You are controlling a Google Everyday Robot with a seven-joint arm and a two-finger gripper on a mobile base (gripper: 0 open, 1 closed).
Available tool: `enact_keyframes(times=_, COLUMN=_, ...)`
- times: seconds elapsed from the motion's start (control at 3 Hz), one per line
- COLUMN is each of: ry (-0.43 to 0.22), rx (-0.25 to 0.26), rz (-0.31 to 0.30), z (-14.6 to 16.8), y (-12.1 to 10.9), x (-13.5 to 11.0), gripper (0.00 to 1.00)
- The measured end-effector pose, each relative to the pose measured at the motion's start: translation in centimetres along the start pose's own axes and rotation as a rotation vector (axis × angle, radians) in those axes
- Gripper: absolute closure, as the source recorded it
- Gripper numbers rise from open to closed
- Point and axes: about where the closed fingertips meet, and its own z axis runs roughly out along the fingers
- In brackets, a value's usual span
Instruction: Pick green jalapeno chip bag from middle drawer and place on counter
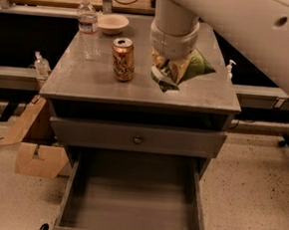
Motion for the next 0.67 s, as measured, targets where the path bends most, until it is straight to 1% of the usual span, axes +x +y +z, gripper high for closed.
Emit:
enact_keyframes(times=0.33, ry=-0.005, rx=0.065, rz=0.030, z=-0.7, y=-2.0, x=4.5, gripper=1.00)
enact_keyframes(times=0.67, ry=0.007, rx=0.201, rz=0.123, z=-2.3, y=-3.5, x=9.0, gripper=1.00)
